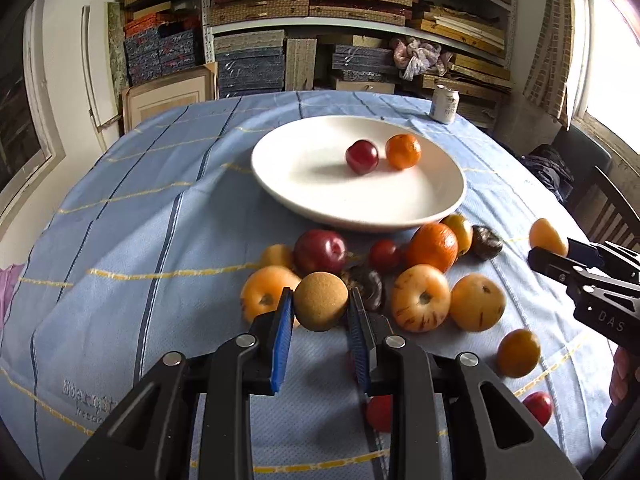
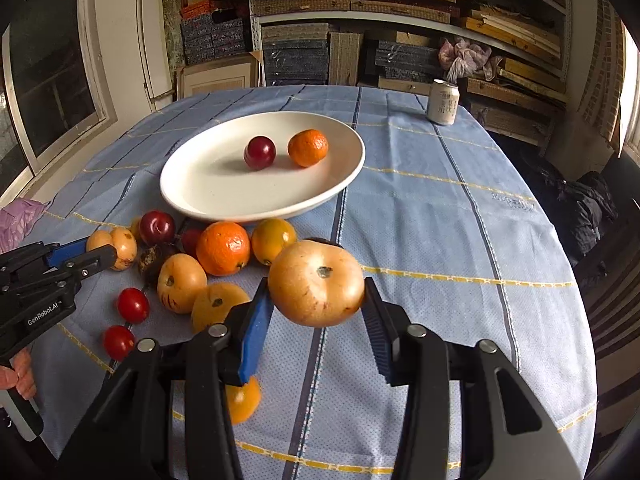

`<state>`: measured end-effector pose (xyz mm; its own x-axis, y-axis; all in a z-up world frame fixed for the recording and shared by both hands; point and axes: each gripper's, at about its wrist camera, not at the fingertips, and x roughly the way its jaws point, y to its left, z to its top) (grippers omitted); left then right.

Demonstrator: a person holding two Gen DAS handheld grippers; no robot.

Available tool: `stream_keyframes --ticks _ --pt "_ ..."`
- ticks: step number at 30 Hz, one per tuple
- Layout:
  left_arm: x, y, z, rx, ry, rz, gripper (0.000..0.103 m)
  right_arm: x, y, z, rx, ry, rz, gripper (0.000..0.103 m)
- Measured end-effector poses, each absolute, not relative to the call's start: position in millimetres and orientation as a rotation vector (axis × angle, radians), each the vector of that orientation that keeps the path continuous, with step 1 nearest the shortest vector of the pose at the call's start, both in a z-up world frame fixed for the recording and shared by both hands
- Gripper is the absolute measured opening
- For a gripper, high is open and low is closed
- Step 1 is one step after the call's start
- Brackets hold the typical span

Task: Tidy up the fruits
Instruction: 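Carry both fruits onto the white plate and open both tools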

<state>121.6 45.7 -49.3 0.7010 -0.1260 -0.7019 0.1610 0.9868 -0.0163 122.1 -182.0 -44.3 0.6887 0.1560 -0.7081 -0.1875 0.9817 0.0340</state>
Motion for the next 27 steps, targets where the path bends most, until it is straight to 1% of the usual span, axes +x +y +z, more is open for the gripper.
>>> stream_keyframes --ticks 7,12,20,27 --pt "148.1 29.9 -38.5 0.06 0.777 -0.171 0.027 144.0 -162.2 -27.1 -0.067 0.744 0.246 0.044" --pt "189.1 24.0 -36.5 0.091 0.8 -0.122 0.027 182.2 -155.9 -16.4 -0.039 0.749 0.274 0.044" --pt "243.8 15.7 -44.1 0.093 0.837 -0.128 0.027 238.8 -148.0 -32.6 -0.026 0.813 0.303 0.044" --pt "258.3 13.3 -52.4 0.093 0.851 -0.139 0.027 255.6 -151.0 -43.8 -0.027 0.836 0.288 0.044"
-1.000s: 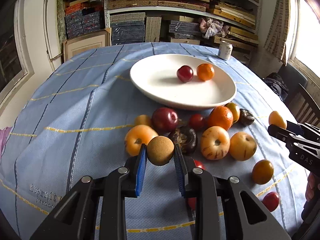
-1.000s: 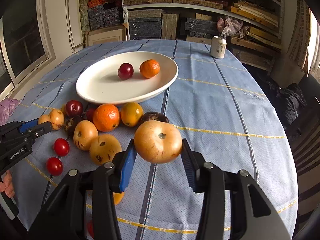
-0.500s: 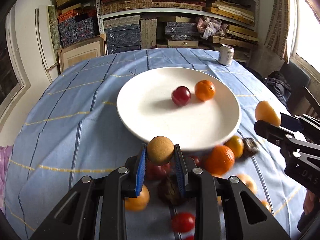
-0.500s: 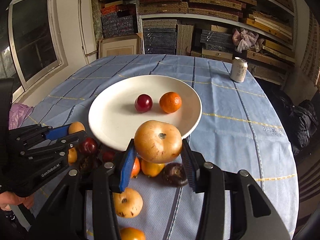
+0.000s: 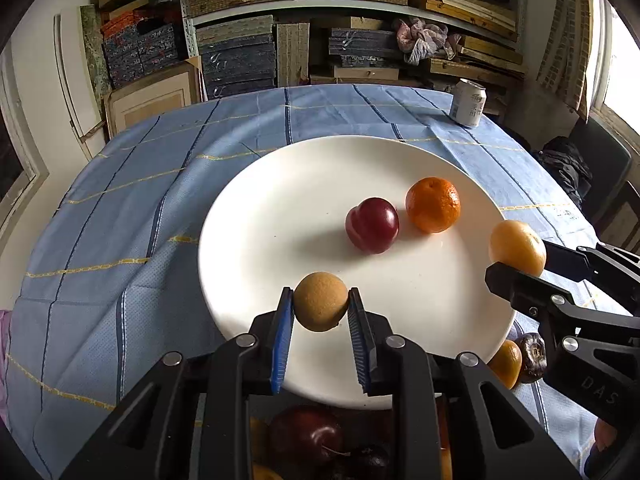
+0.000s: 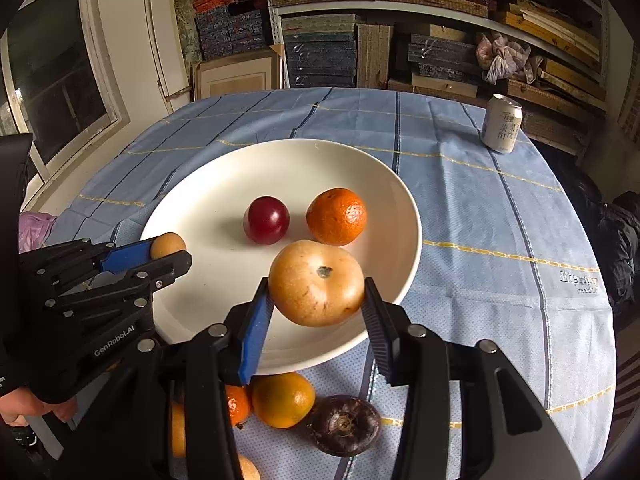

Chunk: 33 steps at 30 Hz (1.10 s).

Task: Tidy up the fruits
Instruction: 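Carry both fruits onto the white plate and open both tools, then grasp the orange-yellow fruit with the left tool while the right grasps the dark brown fruit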

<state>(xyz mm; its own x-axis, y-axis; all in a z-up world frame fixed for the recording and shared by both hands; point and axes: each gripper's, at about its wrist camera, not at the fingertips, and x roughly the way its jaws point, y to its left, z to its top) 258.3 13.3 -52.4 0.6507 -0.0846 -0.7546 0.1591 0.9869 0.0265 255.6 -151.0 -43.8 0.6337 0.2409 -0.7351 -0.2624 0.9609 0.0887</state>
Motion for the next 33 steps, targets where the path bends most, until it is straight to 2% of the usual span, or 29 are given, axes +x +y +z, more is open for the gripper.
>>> stream_keyframes --ticks 3,4,5,6,7,8,10,17,19,26,33 --pt "257.3 15.6 -53.4 0.082 0.853 -0.128 0.028 256.0 -151.5 -45.6 -0.024 0.844 0.29 0.044" --pt "256.7 16.7 -53.1 0.074 0.848 -0.121 0.032 255.7 -151.2 -45.7 -0.022 0.844 0.29 0.044" --pt "255.3 18.4 -52.4 0.065 0.846 -0.114 0.052 254.5 -150.9 -44.6 -0.023 0.837 0.28 0.046" --pt "254.7 19.6 -51.3 0.059 0.846 -0.105 0.085 252.2 -150.5 -42.1 -0.031 0.815 0.252 0.064" --pt "253.4 21.7 -49.7 0.063 0.837 -0.071 0.088 249.3 -151.5 -38.9 -0.045 0.789 0.217 0.081" --pt "251.3 24.1 -47.4 0.066 0.824 -0.057 0.09 246.7 -152.4 -35.4 -0.058 0.767 0.195 0.089" --pt "247.7 27.7 -44.6 0.066 0.823 -0.056 0.097 242.3 -156.9 -28.5 -0.056 0.744 0.198 0.093" --pt "219.1 53.2 -41.9 0.01 0.826 -0.011 0.099 225.7 -183.7 -27.1 -0.008 0.771 0.171 0.096" --pt "202.3 66.9 -45.2 0.0 0.837 0.015 0.099 214.7 -191.5 -34.7 -0.002 0.801 0.183 0.099" --pt "154.1 105.8 -58.4 -0.024 0.872 0.079 0.099 195.2 -204.8 -68.7 -0.017 0.902 0.17 0.099" --pt "136.3 98.0 -62.3 0.012 0.885 0.025 0.099 187.5 -200.4 -87.8 -0.039 0.946 0.178 0.099"
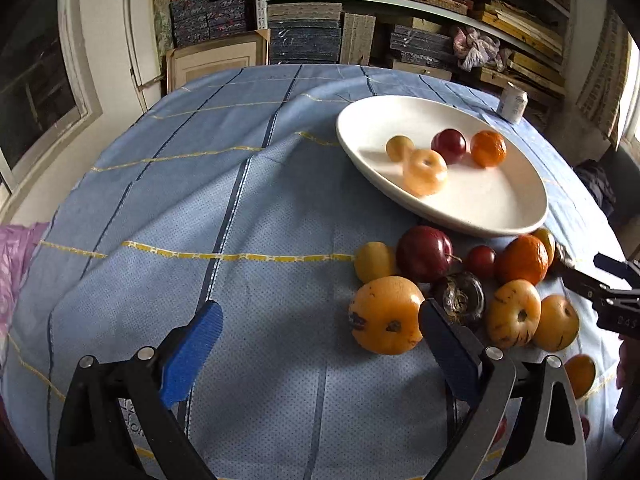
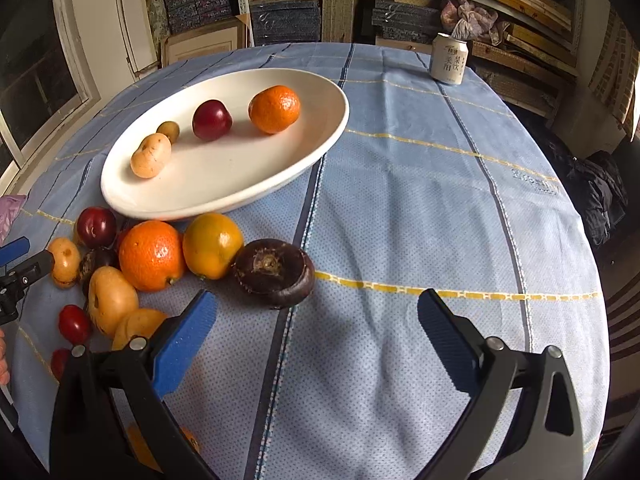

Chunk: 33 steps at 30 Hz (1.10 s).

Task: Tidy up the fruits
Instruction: 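Grasp the orange-yellow fruit with the left tool while the right grasps the dark brown fruit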

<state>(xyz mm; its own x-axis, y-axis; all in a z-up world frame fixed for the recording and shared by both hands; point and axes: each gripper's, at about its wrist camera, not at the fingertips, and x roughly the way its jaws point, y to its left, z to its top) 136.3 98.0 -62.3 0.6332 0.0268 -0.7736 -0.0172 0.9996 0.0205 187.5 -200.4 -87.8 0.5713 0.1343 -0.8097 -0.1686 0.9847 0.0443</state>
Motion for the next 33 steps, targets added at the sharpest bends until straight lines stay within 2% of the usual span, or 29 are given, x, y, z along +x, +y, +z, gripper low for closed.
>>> stream_keyframes --ticks 20,22,23,24,26,27,28,30,33 --pt "155.9 81.9 -93.6 0.054 0.943 0.032 0.099 210.4 -191.4 -102.6 -0.05 0.963 0.207 0.099" --pt "157.2 79.6 -93.4 0.044 0.934 0.02 0.094 210.9 -192.3 -102.8 -0.048 0.96 0.211 0.099" --pt "157.3 78.7 -92.7 0.033 0.928 0.002 0.087 210.6 -193.0 -102.7 -0.045 0.957 0.211 0.098" --pt "157.0 78.4 -92.2 0.02 0.927 -0.015 0.08 209.4 -193.2 -102.1 -0.044 0.953 0.211 0.094" --pt "155.7 74.7 -91.0 0.031 0.917 -0.033 0.07 204.8 -192.5 -99.4 -0.058 0.941 0.216 0.077" --pt "154.7 72.8 -90.2 0.036 0.912 -0.045 0.062 203.3 -192.9 -97.6 -0.06 0.931 0.223 0.06" --pt "154.2 71.2 -89.6 0.038 0.911 -0.051 0.059 203.3 -193.3 -96.3 -0.055 0.928 0.227 0.049" --pt "153.8 67.7 -89.1 0.04 0.912 -0.063 0.047 203.2 -193.4 -95.0 -0.049 0.93 0.225 0.043" --pt "152.6 66.3 -89.2 0.042 0.916 -0.078 0.046 200.0 -192.8 -94.9 -0.049 0.927 0.222 0.043"
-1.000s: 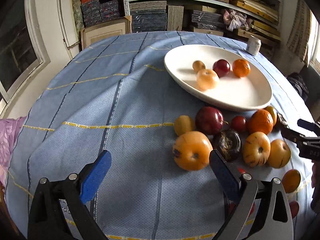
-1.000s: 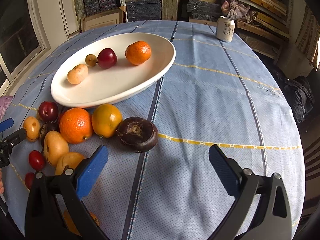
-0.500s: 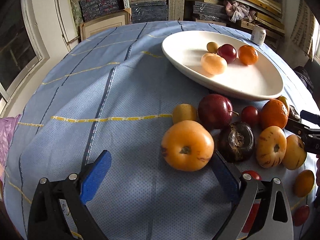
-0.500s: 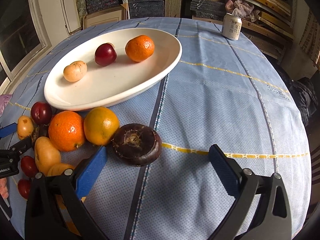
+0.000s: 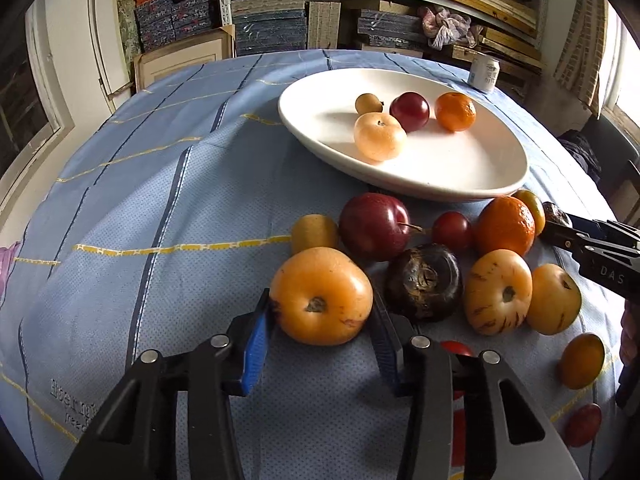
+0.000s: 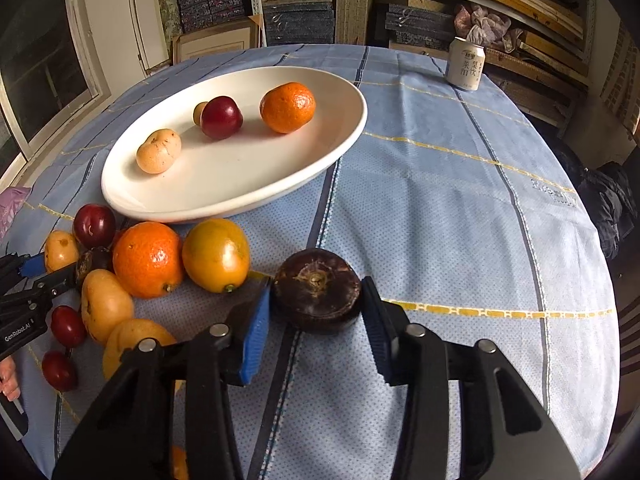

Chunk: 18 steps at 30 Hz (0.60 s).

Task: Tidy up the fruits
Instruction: 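Grasp the orange-yellow fruit with the left tool while the right grasps the dark brown fruit, then carry both fruits onto the white plate and open both tools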

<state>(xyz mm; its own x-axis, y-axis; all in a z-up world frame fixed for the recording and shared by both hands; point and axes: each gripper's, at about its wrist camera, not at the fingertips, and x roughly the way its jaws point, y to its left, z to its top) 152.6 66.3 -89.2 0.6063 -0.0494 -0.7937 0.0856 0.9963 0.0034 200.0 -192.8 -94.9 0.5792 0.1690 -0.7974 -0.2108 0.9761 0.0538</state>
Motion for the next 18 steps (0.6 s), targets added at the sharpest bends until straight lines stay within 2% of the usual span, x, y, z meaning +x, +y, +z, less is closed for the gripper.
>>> stream_keyframes --ticks 10,18 --pt "146.0 71.5 -82.8 0.014 0.918 -0.095 0.046 180.7 -198.6 -82.7 -0.036 0.881 0.204 0.043" --pt "150.1 67.0 -48.8 0.037 0.856 -0.126 0.046 178.5 -194.1 -48.5 -0.024 0.82 0.255 0.043"
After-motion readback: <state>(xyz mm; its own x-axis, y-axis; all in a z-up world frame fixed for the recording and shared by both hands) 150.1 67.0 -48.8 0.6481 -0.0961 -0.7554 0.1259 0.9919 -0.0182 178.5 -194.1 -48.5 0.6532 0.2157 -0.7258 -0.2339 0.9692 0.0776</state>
